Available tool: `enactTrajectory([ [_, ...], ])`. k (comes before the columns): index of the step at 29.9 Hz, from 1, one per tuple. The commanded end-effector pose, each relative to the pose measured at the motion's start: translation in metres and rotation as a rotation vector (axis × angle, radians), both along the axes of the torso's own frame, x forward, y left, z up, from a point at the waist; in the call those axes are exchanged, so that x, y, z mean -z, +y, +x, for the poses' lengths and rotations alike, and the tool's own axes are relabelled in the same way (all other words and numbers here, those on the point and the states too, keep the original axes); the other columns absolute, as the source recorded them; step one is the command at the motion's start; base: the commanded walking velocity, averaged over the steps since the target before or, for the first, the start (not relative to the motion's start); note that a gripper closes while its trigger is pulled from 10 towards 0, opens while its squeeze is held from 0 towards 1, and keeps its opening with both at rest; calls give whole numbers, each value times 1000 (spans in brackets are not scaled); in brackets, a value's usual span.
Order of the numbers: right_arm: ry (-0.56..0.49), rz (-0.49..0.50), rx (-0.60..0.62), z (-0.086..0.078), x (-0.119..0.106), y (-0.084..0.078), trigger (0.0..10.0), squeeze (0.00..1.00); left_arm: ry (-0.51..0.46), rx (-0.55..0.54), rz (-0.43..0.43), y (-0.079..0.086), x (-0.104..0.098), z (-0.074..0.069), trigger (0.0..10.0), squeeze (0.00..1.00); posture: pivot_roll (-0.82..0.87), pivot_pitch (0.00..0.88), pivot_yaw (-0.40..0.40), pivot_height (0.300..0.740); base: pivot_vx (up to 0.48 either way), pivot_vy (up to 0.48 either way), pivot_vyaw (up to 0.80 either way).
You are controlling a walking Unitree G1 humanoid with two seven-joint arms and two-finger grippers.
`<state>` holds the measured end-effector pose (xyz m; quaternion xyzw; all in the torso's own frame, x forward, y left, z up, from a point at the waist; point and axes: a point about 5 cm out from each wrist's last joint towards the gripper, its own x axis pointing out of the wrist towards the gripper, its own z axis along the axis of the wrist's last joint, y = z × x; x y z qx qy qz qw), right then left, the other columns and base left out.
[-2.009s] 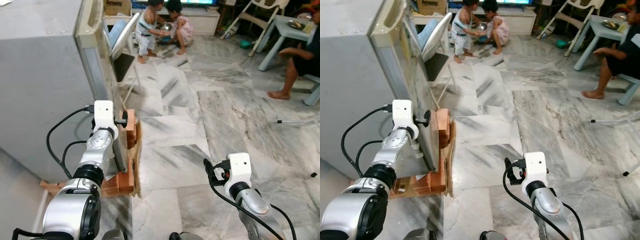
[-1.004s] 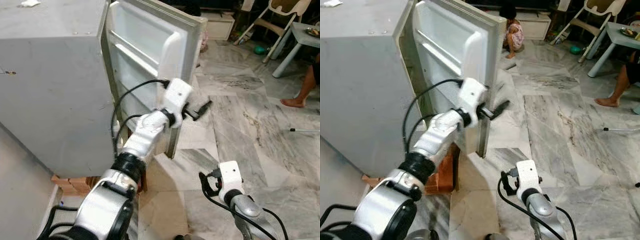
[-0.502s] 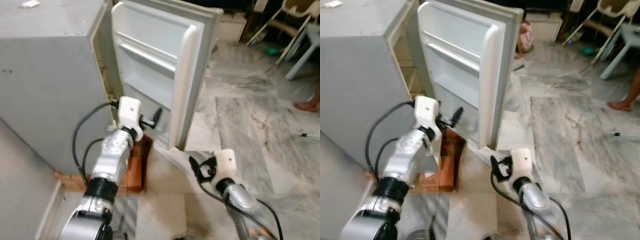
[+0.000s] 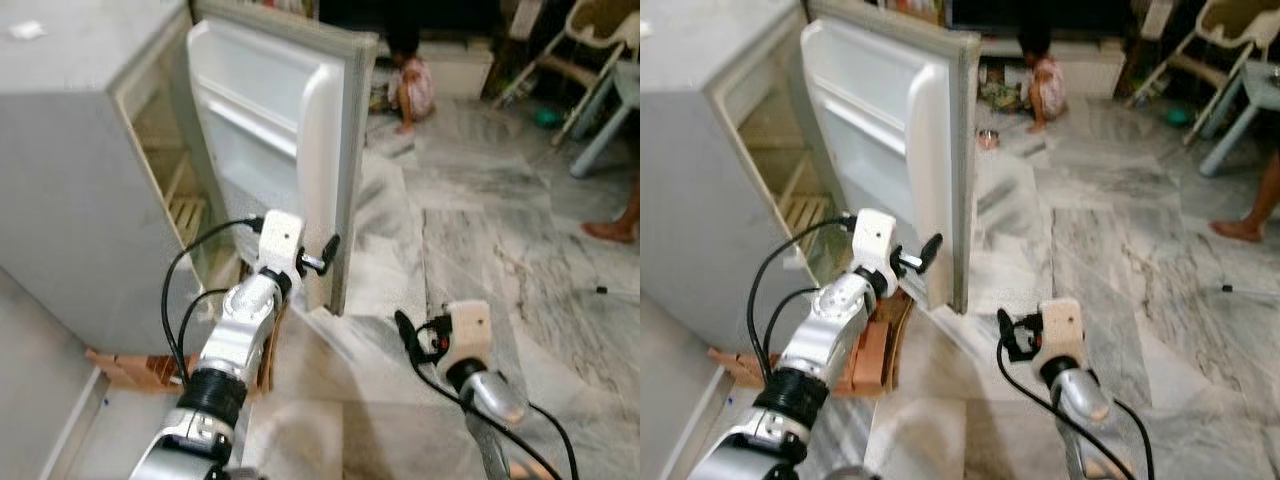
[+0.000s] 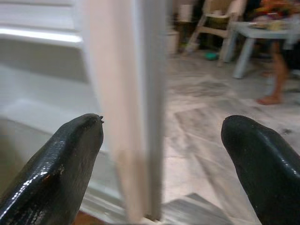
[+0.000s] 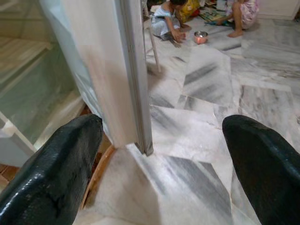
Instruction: Restocking fridge
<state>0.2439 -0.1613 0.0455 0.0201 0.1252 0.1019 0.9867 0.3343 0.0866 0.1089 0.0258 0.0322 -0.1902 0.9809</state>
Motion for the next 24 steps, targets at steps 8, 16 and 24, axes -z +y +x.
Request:
enactTrajectory([
  [8, -57, 10, -15, 9, -11, 6, 10000, 0, 56, -129, 56, 25, 15, -1, 10000, 0, 15, 17, -24, 740, 479, 0, 0],
  [16, -107, -84, -94, 6, -15, 12, 10000, 0, 67, -135, 71, 23, 17, 4, 10000, 0, 1, 16, -22, 740, 480, 0, 0],
  [24, -109, -82, -108, 5, -14, 15, 10000, 0, 60, -104, 88, 10, 11, 15, 10000, 0, -4, 11, -21, 740, 480, 0, 0],
])
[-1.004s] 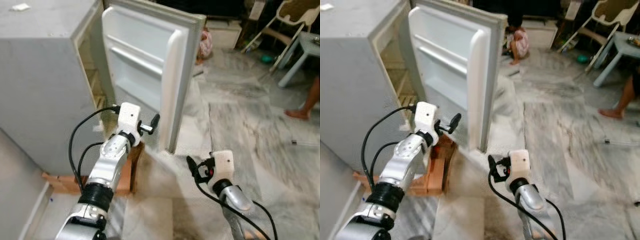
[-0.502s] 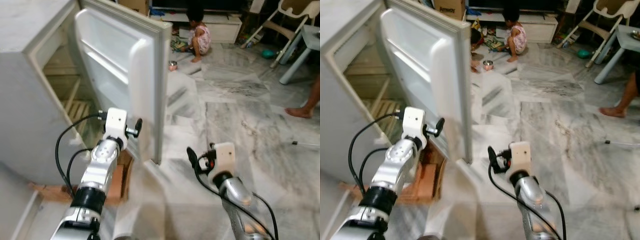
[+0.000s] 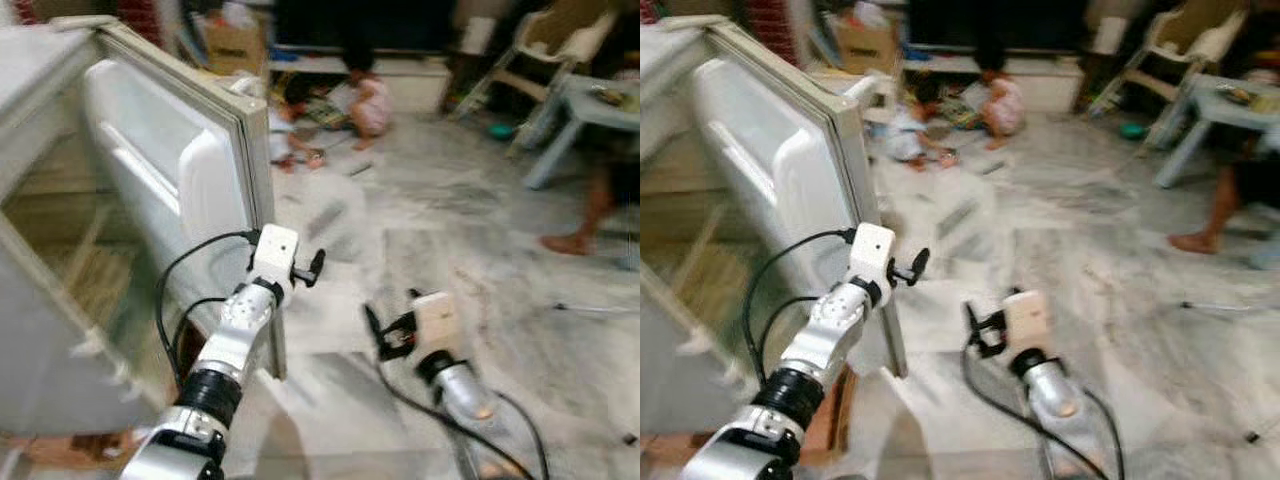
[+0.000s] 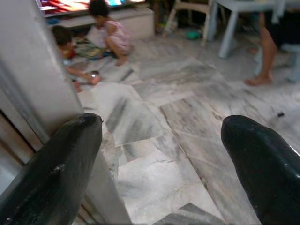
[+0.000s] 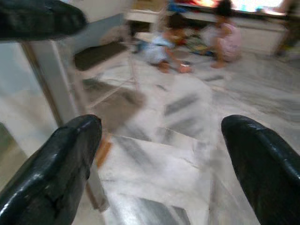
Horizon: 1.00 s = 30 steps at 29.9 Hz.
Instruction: Restocking fridge
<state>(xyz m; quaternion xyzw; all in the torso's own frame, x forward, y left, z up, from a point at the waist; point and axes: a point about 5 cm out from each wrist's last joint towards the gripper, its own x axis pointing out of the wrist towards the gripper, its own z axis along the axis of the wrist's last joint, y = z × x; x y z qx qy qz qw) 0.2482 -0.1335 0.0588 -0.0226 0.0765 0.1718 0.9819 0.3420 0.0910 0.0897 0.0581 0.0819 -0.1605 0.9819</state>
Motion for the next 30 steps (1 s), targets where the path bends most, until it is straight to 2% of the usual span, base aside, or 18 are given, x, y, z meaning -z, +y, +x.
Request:
enactTrajectory([
  [1, -3, -22, 48, 1, 0, -15, 10000, 0, -29, -30, 8, 1, -9, 8, 10000, 0, -4, 10, -21, 740, 480, 0, 0],
  [5, -1, -17, 66, 2, 0, -18, 10000, 0, -39, 34, 10, -17, -13, 9, 10000, 0, -4, 8, -20, 740, 480, 0, 0],
  [8, -5, -18, 72, 4, 0, -19, 10000, 0, -65, 122, 20, -42, -20, 9, 10000, 0, -6, 3, -17, 740, 480, 0, 0],
  [9, -8, -19, 74, 5, -1, -18, 10000, 0, -84, 168, 10, -55, -25, 8, 10000, 0, -8, 2, -16, 740, 480, 0, 0],
  [12, -13, -17, 77, 6, -2, -16, 10000, 0, -96, 187, -11, -62, -28, 7, 10000, 0, -10, 0, -11, 740, 395, 0, 0],
  [16, -17, -9, 82, 6, -2, -16, 10000, 0, -101, 180, -39, -60, -29, 7, 10000, 0, -7, 1, -8, 740, 88, 0, 0],
  [17, -18, -4, 90, 6, -2, -17, 10000, 0, -102, 136, -50, -44, -25, 6, 10000, 0, 7, 8, -6, 740, 0, 0, 0],
  [22, -15, 3, 122, 10, -3, -20, 10000, 0, -136, 15, -47, -3, -23, 2, 10000, 0, 54, 36, -11, 740, 0, 0, 0],
  [24, -12, 15, 144, 14, -5, -22, 10000, 0, -184, -14, -46, 21, -31, -13, 10000, 0, 84, 51, -18, 740, 0, 0, 0],
  [26, -12, 11, 148, 15, -5, -23, 10000, 0, -190, -11, -45, 24, -31, -16, 10000, 0, 84, 51, -18, 740, 0, 0, 0],
  [29, -21, -13, 147, 20, -6, -20, 10000, 0, -220, 87, -44, 28, -36, -45, 10000, 0, 75, 52, -24, 740, 0, 0, 0],
  [30, -22, -14, 148, 21, -7, -20, 10000, 0, -224, 96, -36, 29, -36, -49, 10000, 0, 76, 50, -23, 740, 0, 0, 0],
])
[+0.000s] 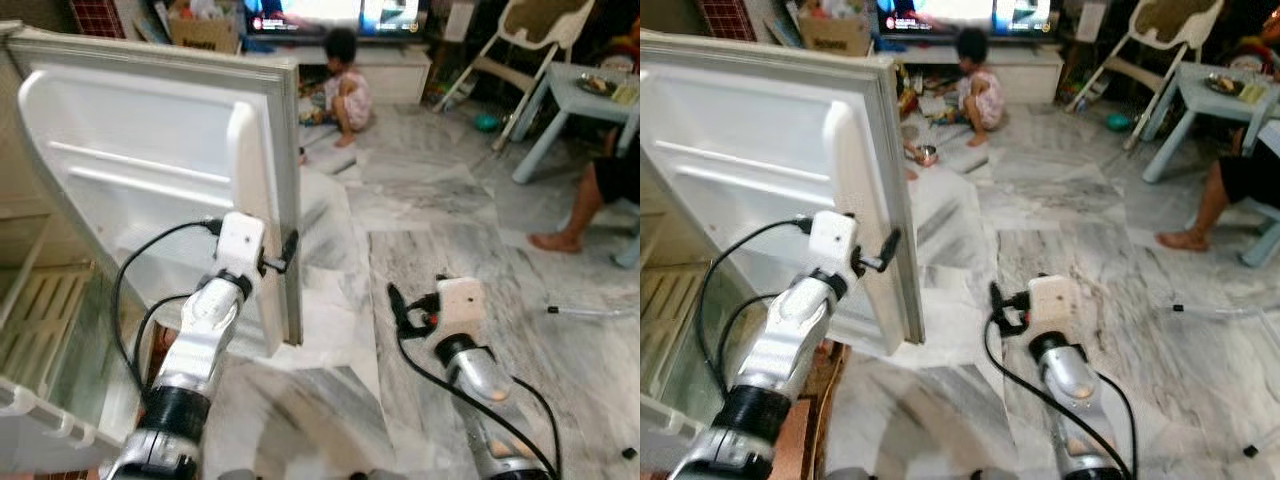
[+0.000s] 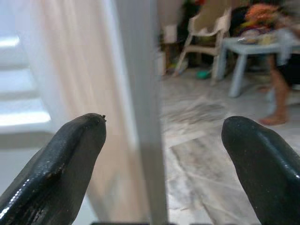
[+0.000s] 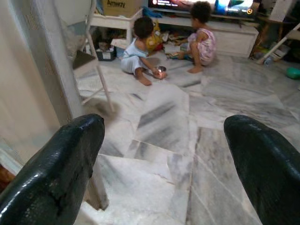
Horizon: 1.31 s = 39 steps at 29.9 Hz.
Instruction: Restocking fridge
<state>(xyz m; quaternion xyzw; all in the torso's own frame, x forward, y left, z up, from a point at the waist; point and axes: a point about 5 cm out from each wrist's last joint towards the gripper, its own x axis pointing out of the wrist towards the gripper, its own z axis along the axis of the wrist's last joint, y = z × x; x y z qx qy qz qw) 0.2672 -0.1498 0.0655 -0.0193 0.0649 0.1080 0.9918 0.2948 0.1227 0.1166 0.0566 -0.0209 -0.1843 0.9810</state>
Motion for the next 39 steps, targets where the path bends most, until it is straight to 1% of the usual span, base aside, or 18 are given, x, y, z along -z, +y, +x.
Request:
enactTrajectory([
  [1, 2, -14, 27, 3, -1, -4, 10000, 0, -32, 31, 21, -1, -7, -6, 10000, 0, 75, 47, -22, 740, 0, 0, 0],
  [5, -11, -2, 69, 9, -6, -8, 10000, 0, 17, -67, -5, 13, 1, -19, 10000, 0, 78, 49, -18, 740, 0, 0, 0],
  [7, -4, 2, 99, 12, -7, -13, 10000, 0, 67, -191, 4, 28, 8, -33, 10000, 0, 73, 54, -29, 740, 0, 0, 0],
  [10, -15, -37, 120, 14, -8, -15, 10000, 0, 87, -208, 8, 31, 15, -37, 10000, 0, 71, 50, -38, 740, 0, 0, 0],
  [11, -18, -46, 133, 16, -8, -15, 10000, 0, 106, -207, 23, 33, 23, -36, 10000, 0, 65, 42, -45, 740, 240, 0, 0],
  [15, -46, -77, 140, 20, -11, -15, 10000, 0, 125, -216, 24, 35, 29, -27, 10000, 0, 53, 26, -51, 740, 248, 0, 0],
  [19, -99, -85, 109, 29, -22, -9, 10000, 0, 113, -241, 12, 32, 24, 0, 10000, 0, 29, 6, -42, 740, 280, 0, 0],
  [20, -99, -85, 109, 29, -22, -9, 10000, 0, 113, -241, 12, 32, 24, 0, 10000, 0, 29, 6, -42, 740, 289, 0, 0],
  [23, -95, -58, 81, 30, -24, -7, 10000, 0, 97, -217, 15, 24, 19, 14, 10000, 0, 22, 1, -40, 740, 287, 0, 0],
  [25, -88, -58, 90, 29, -21, -9, 10000, 0, 82, -172, 10, 10, 14, 23, 10000, 0, 24, 0, -41, 740, 272, 0, 0],
  [26, -85, -56, 95, 29, -20, -9, 10000, 0, 73, -143, 11, 1, 11, 26, 10000, 0, 25, 0, -41, 740, 262, 0, 0],
  [27, -85, -56, 95, 29, -20, -9, 10000, 0, 73, -143, 11, 1, 11, 26, 10000, 0, 25, 0, -41, 740, 262, 0, 0],
  [29, -81, -55, 100, 28, -18, -9, 10000, 0, 56, -88, 1, -15, 6, 31, 10000, 0, 26, 0, -40, 740, 255, 0, 0],
  [31, -74, -61, 106, 27, -15, -9, 10000, 0, 35, -2, -14, -40, -2, 34, 10000, 0, 27, 0, -40, 740, 255, 0, 0],
  [32, -69, -65, 115, 27, -14, -10, 10000, 0, 11, 93, -11, -65, -8, 33, 10000, 0, 27, 0, -40, 740, 247, 0, 0],
  [34, -67, -63, 122, 26, -13, -10, 10000, 0, -10, 160, 2, -83, -11, 31, 10000, 0, 23, 0, -39, 740, 249, 0, 0],
  [36, -67, -58, 126, 26, -13, -10, 10000, 0, -10, 181, 2, -91, -11, 29, 10000, 0, 20, 0, -38, 740, 251, 0, 0],
  [39, -66, -52, 128, 23, -11, -10, 10000, 0, -2, 160, 0, -87, -6, 28, 10000, 0, 18, 0, -38, 740, 250, 0, 0],
])
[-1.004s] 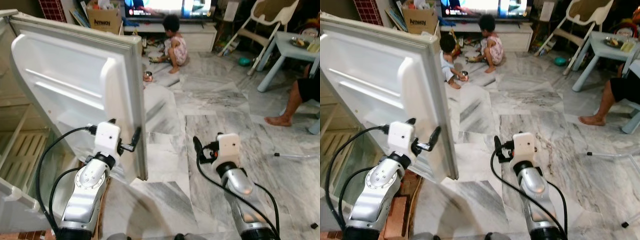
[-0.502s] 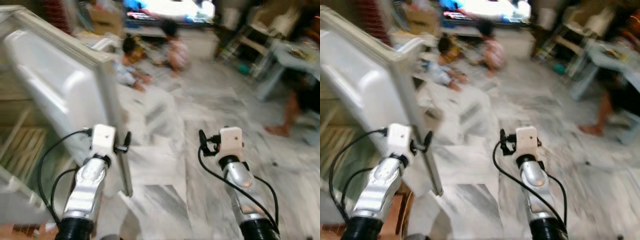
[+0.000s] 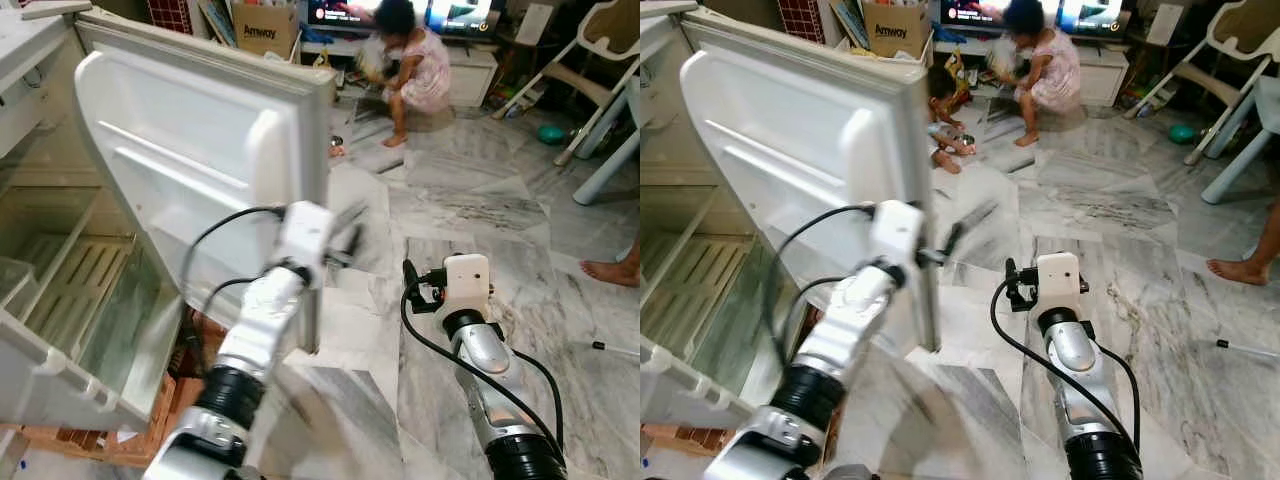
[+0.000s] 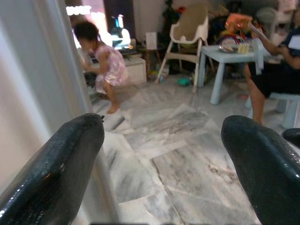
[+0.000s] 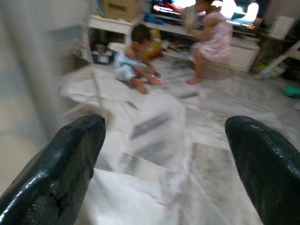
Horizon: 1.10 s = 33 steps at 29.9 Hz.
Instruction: Restocking fridge
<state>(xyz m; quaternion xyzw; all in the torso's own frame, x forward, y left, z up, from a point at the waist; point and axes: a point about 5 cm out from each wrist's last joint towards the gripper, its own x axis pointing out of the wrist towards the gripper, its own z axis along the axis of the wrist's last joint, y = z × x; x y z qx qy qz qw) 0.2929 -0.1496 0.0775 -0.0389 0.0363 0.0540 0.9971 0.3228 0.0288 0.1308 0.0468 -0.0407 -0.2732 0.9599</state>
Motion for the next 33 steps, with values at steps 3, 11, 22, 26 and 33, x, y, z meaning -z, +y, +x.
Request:
enactTrajectory([
  [3, 5, -10, 23, -5, 4, -9, 10000, 0, 26, -91, 17, 26, 13, 0, 10000, 0, 23, 0, -39, 740, 0, 0, 0],
  [11, 6, -1, 16, -5, 5, -6, 10000, 0, 23, -168, 4, 63, 21, -15, 10000, 0, 44, 0, -46, 740, 0, 0, 0],
  [22, -26, 20, 44, -1, -7, -15, 10000, 0, 17, -423, 100, 131, 29, -52, 10000, 0, 69, 52, -60, 740, 0, 0, 0],
  [26, -14, 17, 86, 2, -8, -21, 10000, 0, 61, -424, 160, 154, 35, -63, 10000, 0, 63, 76, -72, 740, 0, 0, 0],
  [33, 0, 38, 117, 4, -3, -26, 10000, 0, 32, -459, 98, 157, 25, -87, 10000, 0, 62, 53, -74, 740, 0, 0, 0],
])
